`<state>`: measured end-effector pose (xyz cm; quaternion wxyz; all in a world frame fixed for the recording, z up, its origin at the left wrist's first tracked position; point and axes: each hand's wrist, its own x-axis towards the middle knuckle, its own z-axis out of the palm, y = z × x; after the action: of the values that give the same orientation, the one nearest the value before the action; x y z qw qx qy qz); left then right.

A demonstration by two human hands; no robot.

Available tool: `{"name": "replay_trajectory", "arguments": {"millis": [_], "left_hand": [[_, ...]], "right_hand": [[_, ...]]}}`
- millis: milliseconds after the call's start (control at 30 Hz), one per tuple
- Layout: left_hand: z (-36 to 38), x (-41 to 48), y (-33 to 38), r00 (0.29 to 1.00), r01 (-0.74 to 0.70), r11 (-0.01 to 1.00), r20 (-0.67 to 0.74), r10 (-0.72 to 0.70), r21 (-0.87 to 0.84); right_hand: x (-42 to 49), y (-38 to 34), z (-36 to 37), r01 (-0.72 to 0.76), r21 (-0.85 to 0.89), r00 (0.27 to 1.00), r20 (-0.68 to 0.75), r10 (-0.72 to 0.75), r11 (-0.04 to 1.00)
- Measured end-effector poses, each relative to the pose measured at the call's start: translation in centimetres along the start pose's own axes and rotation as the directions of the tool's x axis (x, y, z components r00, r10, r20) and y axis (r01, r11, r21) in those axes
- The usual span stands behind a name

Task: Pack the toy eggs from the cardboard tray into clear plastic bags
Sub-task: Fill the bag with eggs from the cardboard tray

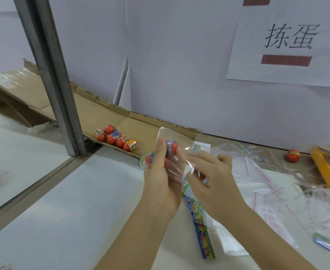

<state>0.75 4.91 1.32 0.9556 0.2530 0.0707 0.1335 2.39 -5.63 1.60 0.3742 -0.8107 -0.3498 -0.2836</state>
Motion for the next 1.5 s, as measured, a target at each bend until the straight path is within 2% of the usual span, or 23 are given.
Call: {"name": "replay_trajectory", "arguments": {"millis": [133,200,267,400,533,700,867,967,1033,1133,1233,1300,1333,1367,1400,1433,1500], "left_hand": [[-0.1,0.0,0.0,1.0,-0.013,0.998,0.0,0.013,0.057],[-0.2,-0.1,-0.2,1.0,-0.004,0.995,0.019,0.002,0.097],[-0.1,-0.2,-0.2,0.999,-0.002,0.993,0.043,-0.003,0.117],[0.1,0.0,-0.1,0.999,-0.009,0.994,0.031,0.006,0.107],[0.0,0.1,-0.1,0.999,-0.023,0.994,0.037,0.019,0.107],[0.2,0.2,-0.1,0.997,-0.057,0.993,-0.038,0.061,0.105],[0.3,0.1,-0.1,0.993,-0.072,0.993,-0.087,0.081,0.094],[-0.1,0.6,1.1,0.986,-0.125,0.987,-0.095,0.135,0.104],[-0.6,1.1,2.1,0.978,-0.169,0.984,-0.114,0.175,0.061],[-1.1,1.4,2.8,0.971,-0.198,0.979,-0.128,0.202,0.046],[-1.4,1.8,3.5,0.958,-0.236,0.97,-0.182,0.223,-0.053],[-1.9,2.1,4.5,0.949,-0.265,0.956,-0.209,0.235,-0.128],[-2.0,2.1,4.9,0.946,-0.285,0.946,-0.204,0.252,-0.154],[-2.4,2.3,5.2,0.941,-0.307,0.937,-0.2,0.273,-0.164],[-2.6,2.5,5.4,0.937,-0.323,0.931,-0.193,0.29,-0.171],[-2.7,2.6,5.7,0.934,-0.337,0.926,-0.188,0.305,-0.171],[-2.4,2.6,6.0,0.93,-0.344,0.921,-0.204,0.307,-0.182]], "right_hand": [[-0.4,0.2,0.2,0.161,-0.187,0.983,-0.055,-0.174,0.969],[-0.5,0.0,0.4,0.186,-0.26,0.978,-0.039,-0.203,0.947],[-0.5,0.0,0.3,0.174,-0.268,0.981,-0.032,-0.189,0.948],[-0.3,0.1,0.2,0.073,-0.126,0.995,-0.059,-0.081,0.989],[-0.3,0.3,0.2,-0.008,-0.097,1.0,-0.005,0.007,0.995],[0.2,0.2,-0.3,0.073,-0.158,0.997,0.051,-0.066,0.985],[0.7,-0.2,-0.7,0.074,-0.172,0.992,0.112,-0.055,0.982],[0.8,-0.3,-1.1,-0.068,-0.065,0.984,0.16,0.078,0.996],[0.8,-0.9,-1.0,-0.13,-0.07,0.967,0.212,0.143,0.989],[0.5,-1.1,-0.7,0.028,-0.176,0.966,0.256,0.018,0.984],[0.8,-0.2,-0.6,0.109,-0.148,0.992,0.075,-0.099,0.983],[1.4,0.4,0.0,0.008,0.024,0.997,-0.08,-0.006,1.0],[2.2,0.6,0.6,-0.089,0.126,0.988,-0.111,0.103,0.988],[3.1,0.9,1.5,-0.2,0.199,0.972,-0.081,0.22,0.959],[4.1,1.4,2.6,-0.299,0.207,0.953,0.018,0.302,0.932],[4.9,1.6,3.9,-0.348,0.139,0.933,0.148,0.328,0.927],[6.0,1.7,6.6,-0.479,0.146,0.843,0.352,0.407,0.865]]}}
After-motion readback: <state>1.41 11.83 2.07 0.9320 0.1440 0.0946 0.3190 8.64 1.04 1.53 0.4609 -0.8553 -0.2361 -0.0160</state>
